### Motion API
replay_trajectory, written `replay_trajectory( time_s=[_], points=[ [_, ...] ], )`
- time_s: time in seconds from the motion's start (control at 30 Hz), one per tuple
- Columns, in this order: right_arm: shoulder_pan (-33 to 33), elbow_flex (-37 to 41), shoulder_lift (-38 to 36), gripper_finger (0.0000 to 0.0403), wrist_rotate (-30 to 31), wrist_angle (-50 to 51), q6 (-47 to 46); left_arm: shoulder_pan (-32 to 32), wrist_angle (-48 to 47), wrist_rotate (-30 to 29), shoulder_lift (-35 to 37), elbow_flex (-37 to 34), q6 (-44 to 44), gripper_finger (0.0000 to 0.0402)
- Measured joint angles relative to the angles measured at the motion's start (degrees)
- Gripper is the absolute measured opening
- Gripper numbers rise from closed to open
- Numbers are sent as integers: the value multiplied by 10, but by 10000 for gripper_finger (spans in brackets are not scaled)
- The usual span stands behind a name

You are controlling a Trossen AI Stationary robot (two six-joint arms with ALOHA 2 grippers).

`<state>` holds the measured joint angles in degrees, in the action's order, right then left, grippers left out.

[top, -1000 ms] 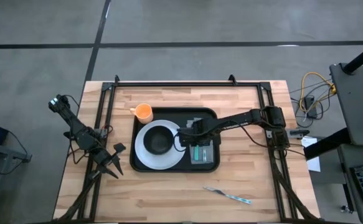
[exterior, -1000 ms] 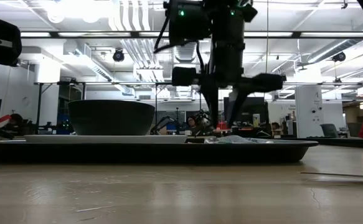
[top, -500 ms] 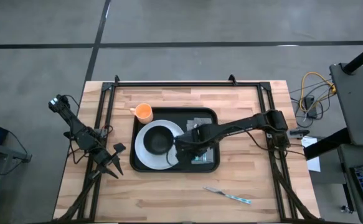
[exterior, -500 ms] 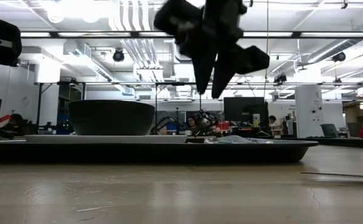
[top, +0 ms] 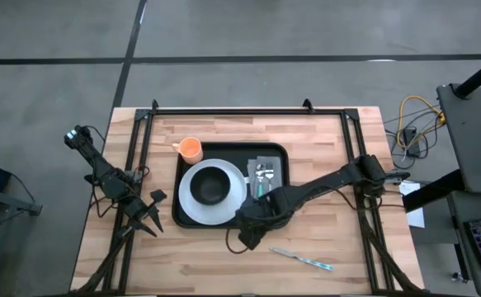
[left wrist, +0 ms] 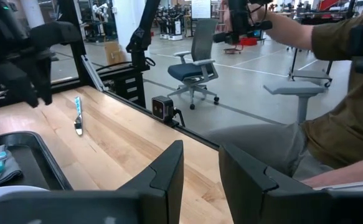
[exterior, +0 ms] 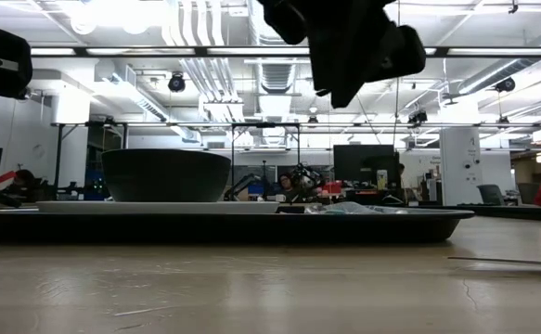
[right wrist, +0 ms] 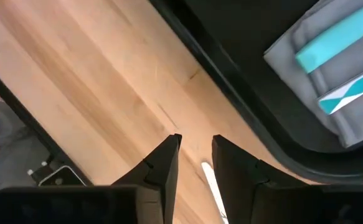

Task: Set up tray
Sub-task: Put the knife on top of the napkin on the right of the fork

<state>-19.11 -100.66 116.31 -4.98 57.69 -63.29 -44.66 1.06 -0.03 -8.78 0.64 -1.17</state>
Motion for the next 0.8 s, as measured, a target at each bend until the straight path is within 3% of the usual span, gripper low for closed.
replay_trajectory(
  time_s=[0.5,0.8],
  points=[
    [-121,0,0,73,0,23,123,0,0,0,0,0,0,84],
    [-171,0,0,85,2,16,129,0,0,0,0,0,0,84]
  ],
)
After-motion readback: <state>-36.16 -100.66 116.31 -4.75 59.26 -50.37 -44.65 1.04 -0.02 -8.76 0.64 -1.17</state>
